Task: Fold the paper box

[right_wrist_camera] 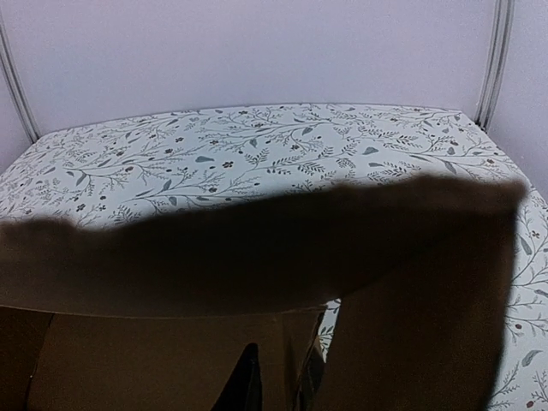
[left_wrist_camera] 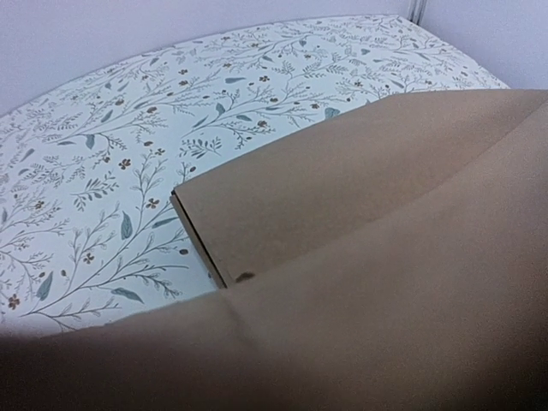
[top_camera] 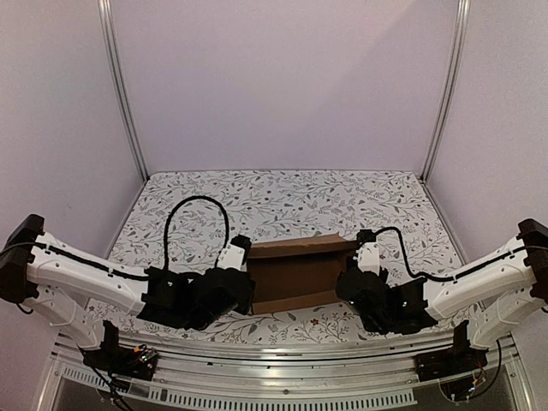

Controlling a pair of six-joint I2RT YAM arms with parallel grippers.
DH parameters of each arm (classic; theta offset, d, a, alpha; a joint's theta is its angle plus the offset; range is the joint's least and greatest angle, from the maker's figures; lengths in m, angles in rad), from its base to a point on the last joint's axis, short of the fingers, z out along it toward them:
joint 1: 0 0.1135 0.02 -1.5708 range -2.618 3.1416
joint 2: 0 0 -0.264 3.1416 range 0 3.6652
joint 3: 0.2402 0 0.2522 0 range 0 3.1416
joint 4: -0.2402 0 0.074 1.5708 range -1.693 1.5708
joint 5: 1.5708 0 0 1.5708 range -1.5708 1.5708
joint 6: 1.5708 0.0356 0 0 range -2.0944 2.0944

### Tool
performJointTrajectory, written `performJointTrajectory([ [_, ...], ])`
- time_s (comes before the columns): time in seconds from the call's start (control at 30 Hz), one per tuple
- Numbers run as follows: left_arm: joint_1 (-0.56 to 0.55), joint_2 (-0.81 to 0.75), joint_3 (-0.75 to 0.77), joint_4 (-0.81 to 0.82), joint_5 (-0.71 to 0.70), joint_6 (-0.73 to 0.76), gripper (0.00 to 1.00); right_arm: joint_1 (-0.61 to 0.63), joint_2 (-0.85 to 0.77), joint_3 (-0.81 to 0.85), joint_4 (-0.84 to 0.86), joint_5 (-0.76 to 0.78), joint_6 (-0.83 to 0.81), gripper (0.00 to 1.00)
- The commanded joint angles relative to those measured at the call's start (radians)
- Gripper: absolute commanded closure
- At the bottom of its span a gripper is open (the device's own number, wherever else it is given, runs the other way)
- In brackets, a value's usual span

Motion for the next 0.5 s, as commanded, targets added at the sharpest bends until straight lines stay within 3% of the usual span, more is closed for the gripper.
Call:
performJointTrajectory([
  [0.0,-0.027,0.066,0.032,-0.122,0.081,-0.075,1.00,0.031,-0.060,-0.013,-0.028,-0.063,0.034,0.80],
  [0.2,-0.028,0.102,0.067,-0.172,0.054,-0.142,1.00,0.033,-0.138,-0.032,-0.130,-0.070,0.076,0.64],
  [0.47,-0.031,0.160,0.127,-0.237,0.011,-0.189,1.00,0.034,-0.276,-0.037,-0.340,-0.100,0.143,0.53],
])
